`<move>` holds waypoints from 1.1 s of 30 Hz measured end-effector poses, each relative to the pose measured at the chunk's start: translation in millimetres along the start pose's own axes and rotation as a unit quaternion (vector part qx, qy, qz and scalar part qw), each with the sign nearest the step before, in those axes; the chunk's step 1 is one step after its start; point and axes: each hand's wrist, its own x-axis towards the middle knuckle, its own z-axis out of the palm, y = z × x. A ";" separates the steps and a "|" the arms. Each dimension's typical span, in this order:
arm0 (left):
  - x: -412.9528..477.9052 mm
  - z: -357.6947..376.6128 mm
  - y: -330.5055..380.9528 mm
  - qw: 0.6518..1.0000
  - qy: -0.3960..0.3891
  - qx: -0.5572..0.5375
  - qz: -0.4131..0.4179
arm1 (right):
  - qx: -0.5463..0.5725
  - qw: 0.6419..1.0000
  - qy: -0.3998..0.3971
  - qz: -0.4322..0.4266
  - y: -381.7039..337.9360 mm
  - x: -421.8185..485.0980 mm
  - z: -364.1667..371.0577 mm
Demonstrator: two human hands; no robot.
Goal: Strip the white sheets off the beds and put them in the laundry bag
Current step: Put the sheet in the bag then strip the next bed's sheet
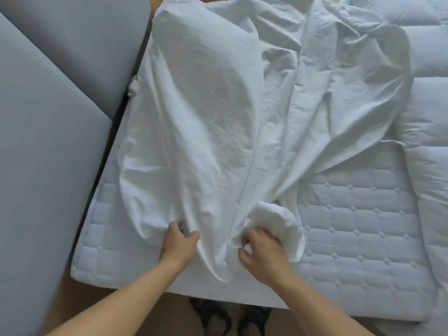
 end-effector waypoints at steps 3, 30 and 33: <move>22.3 -19.3 29.8 0.982 0.134 0.074 0.109 | -0.100 0.977 0.175 -0.072 -16.4 26.6 -14.8; 149.8 -27.6 122.0 0.947 0.081 -0.305 -0.052 | 0.320 0.821 0.212 0.422 46.5 172.1 -55.2; 126.9 -19.9 155.5 0.957 0.072 -0.282 0.011 | 0.359 0.806 0.240 0.405 36.7 185.3 -66.9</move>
